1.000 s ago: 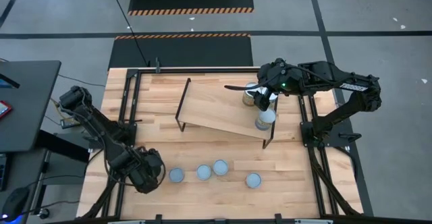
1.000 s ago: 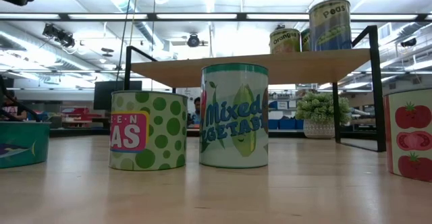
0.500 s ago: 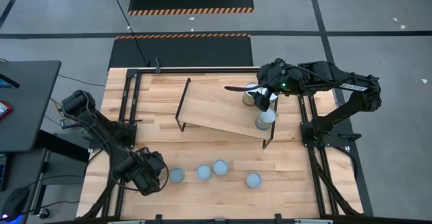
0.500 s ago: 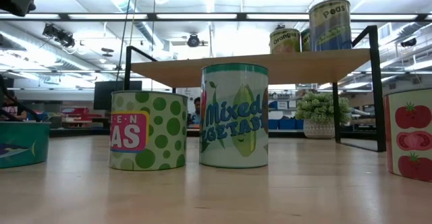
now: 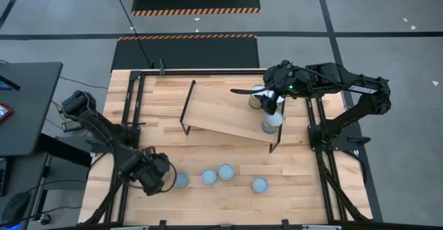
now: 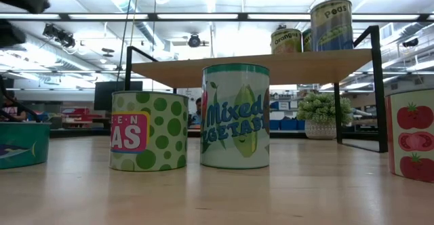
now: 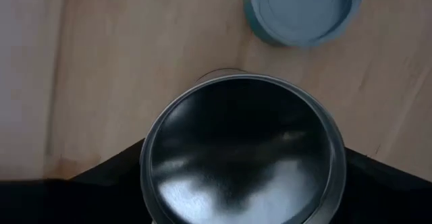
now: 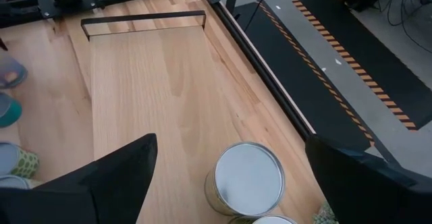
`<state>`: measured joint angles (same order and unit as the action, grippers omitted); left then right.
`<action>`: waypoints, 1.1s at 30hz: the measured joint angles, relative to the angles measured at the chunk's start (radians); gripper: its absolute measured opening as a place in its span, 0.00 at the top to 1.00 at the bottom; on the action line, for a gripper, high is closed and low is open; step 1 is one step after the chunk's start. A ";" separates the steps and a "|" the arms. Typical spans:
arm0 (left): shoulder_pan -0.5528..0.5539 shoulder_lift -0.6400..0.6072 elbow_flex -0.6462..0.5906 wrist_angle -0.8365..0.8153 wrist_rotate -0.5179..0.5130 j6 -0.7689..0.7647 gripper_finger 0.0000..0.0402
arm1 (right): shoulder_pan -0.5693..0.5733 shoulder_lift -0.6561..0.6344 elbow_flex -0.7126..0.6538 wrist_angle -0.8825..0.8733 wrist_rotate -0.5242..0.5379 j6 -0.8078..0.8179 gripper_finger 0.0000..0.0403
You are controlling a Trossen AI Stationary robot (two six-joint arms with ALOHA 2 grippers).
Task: Pick and place cans onto a shelf
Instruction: Put the canned peaches on the shelf
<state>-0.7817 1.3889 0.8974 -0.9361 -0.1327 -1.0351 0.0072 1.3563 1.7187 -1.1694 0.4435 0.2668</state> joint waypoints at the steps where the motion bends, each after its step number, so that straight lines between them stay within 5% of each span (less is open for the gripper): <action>1: 0.013 -0.017 0.000 -0.013 0.000 0.012 0.23 | 0.000 0.000 0.000 0.000 0.000 0.000 0.04; 8: 0.183 -0.178 0.012 -0.024 0.091 0.171 0.23 | 0.000 0.000 0.000 0.000 -0.011 0.000 0.04; 14: 0.365 -0.207 0.144 -0.027 0.195 0.390 0.23 | -0.011 0.000 0.000 0.000 -0.028 0.000 0.04; 33: 0.738 0.188 0.739 -0.115 0.248 0.999 0.22 | -0.050 0.000 0.000 -0.009 -0.027 -0.027 0.04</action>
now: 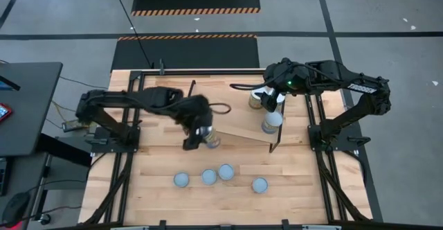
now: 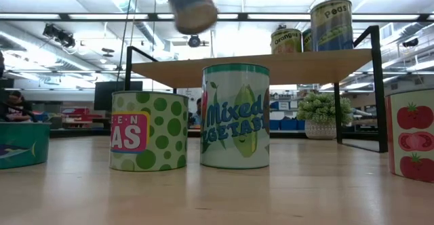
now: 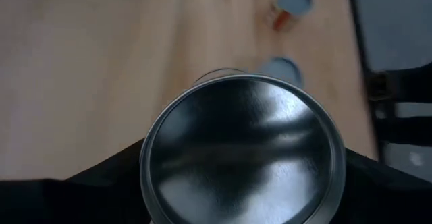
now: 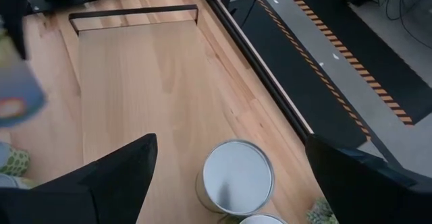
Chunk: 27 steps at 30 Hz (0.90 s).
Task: Pick and place cans onto a shelf
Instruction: Put the canned peaches on the shelf
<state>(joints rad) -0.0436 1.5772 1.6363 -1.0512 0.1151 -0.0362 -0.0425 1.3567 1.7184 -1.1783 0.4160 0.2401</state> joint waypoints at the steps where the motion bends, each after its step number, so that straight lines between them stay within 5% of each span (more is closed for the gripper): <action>1: 0.013 0.024 0.025 0.002 -0.016 0.027 0.22 | 0.000 0.000 0.000 0.000 0.000 0.000 0.04; 14: 0.151 0.276 0.320 -0.158 -0.097 0.156 0.22 | 0.001 -0.002 0.000 -0.007 0.004 0.003 0.04; 27: 0.178 0.290 0.256 -0.029 -0.096 0.331 0.22 | 0.001 -0.002 0.000 -0.005 0.011 0.003 0.04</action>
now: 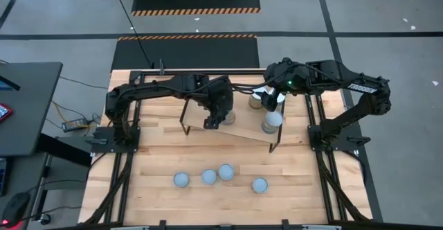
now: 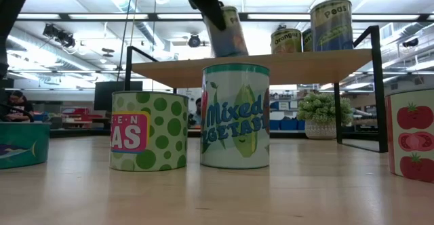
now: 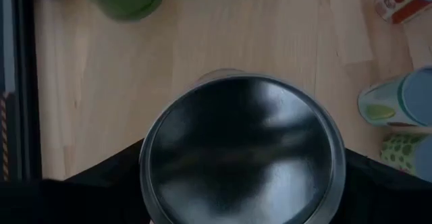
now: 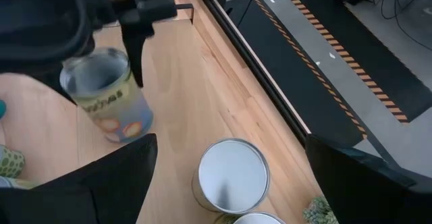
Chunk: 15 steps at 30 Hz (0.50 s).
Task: Pick and place cans onto a shelf
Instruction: Put the canned peaches on the shelf
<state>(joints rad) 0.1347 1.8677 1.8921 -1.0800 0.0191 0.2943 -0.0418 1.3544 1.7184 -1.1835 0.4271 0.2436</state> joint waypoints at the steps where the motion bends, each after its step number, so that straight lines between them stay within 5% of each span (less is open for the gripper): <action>1: -0.002 -0.002 -0.010 0.019 0.000 0.003 0.22 | 0.000 0.000 0.000 0.000 0.001 0.000 0.04; 15: -0.044 -0.002 -0.019 0.056 -0.038 0.016 0.21 | 0.000 0.000 0.000 0.002 0.010 0.015 0.04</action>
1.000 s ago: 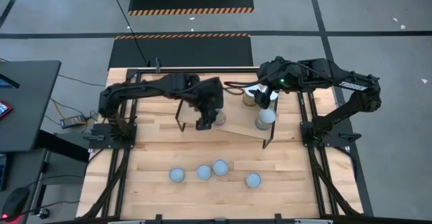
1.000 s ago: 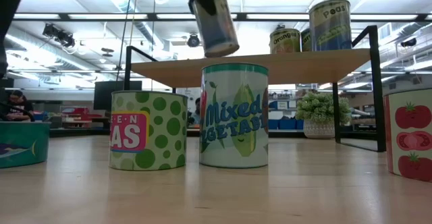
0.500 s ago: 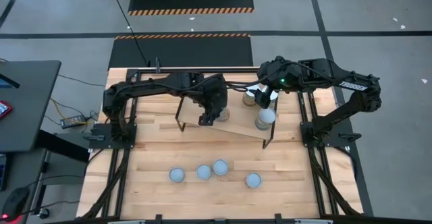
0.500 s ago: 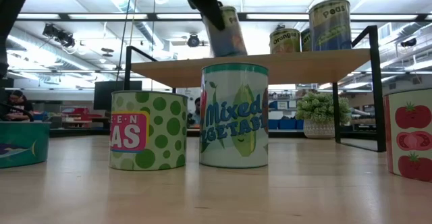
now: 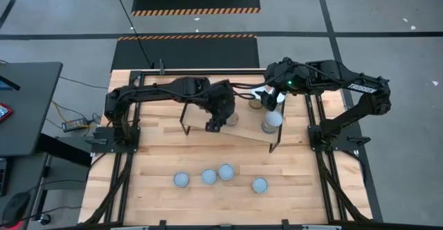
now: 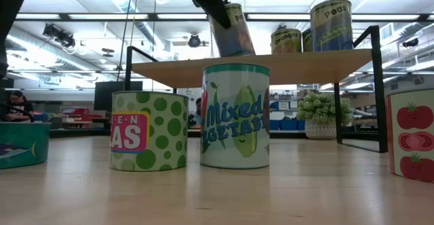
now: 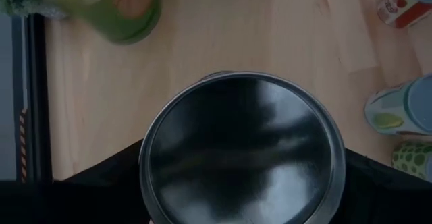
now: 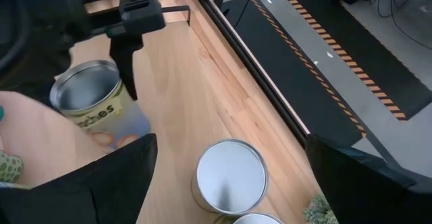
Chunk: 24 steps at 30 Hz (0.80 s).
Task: Pick and place cans onto a shelf
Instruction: Put the canned peaches on the shelf
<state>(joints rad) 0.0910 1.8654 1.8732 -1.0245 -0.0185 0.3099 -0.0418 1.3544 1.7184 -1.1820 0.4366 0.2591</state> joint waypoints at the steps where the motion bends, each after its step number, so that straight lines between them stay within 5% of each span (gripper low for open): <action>1: -0.004 0.001 0.000 0.007 0.000 0.000 0.21 | 0.000 0.000 0.000 0.000 0.000 0.000 0.04; 12: -0.011 0.002 -0.001 0.017 0.001 -0.010 0.19 | 0.000 0.000 0.000 0.001 0.000 0.001 0.04; 17: -0.011 0.003 -0.002 0.015 -0.120 -0.003 0.03 | 0.000 0.000 0.000 0.001 0.000 0.001 0.04; 24: -0.024 0.003 -0.002 0.025 -0.161 0.038 0.06 | 0.000 0.000 0.000 0.002 0.000 0.001 0.04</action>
<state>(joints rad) 0.0671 1.8687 1.8713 -0.9999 -0.1792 0.3478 -0.0418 1.3544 1.7184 -1.1805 0.4366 0.2599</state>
